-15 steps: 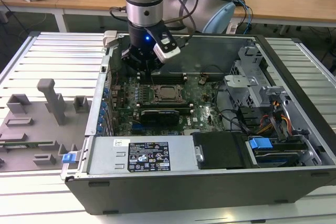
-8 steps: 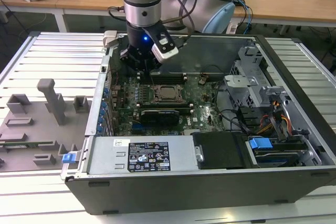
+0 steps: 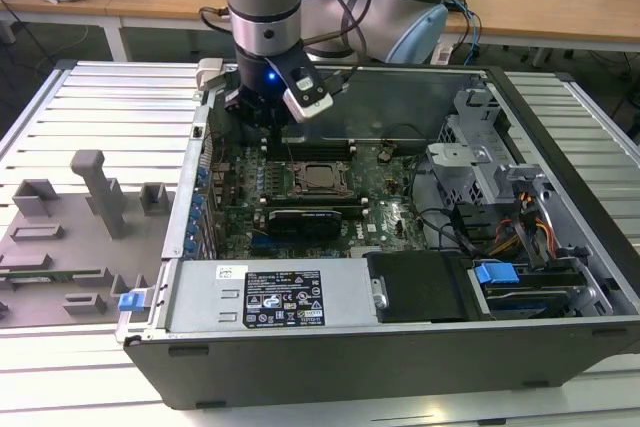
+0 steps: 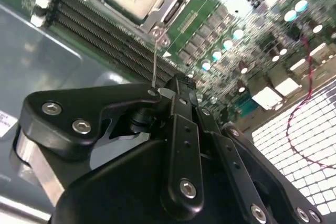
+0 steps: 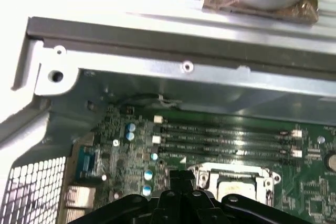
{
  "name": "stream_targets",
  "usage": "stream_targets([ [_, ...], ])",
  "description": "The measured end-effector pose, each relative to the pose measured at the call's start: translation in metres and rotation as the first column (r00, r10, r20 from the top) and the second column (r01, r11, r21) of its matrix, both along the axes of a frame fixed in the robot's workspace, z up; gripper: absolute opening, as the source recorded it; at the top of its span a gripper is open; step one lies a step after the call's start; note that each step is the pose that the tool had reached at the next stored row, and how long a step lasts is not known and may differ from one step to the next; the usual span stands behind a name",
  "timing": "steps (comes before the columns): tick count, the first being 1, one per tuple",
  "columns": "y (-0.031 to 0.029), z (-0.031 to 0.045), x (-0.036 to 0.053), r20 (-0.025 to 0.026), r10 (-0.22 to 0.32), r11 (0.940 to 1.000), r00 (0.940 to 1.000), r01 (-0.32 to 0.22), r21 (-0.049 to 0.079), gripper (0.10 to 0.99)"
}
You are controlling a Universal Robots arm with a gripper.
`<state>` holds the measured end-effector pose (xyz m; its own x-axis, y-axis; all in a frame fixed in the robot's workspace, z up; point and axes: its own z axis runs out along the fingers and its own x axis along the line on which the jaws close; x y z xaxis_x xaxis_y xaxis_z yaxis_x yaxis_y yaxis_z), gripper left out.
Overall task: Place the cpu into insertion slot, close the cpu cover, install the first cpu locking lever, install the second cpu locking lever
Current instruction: 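Install the first cpu locking lever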
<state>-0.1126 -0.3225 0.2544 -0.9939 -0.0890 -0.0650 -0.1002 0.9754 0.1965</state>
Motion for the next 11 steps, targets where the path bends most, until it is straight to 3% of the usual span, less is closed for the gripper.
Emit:
stream_targets([
  [2,0.0000,-0.0007,-0.0003,0.0005,0.000,0.9997,1.0000,0.000,0.026,0.106],
  [7,0.0000,-0.0025,0.0118,0.0000,0.000,0.9997,1.0000,0.000,0.026,0.106],
  [9,-0.0001,-0.0030,0.0268,-0.0045,0.000,0.9997,1.0000,0.000,0.026,0.106],
  [11,-0.0001,-0.0034,0.0355,-0.0082,0.000,0.9997,1.0000,0.000,0.026,0.106],
])
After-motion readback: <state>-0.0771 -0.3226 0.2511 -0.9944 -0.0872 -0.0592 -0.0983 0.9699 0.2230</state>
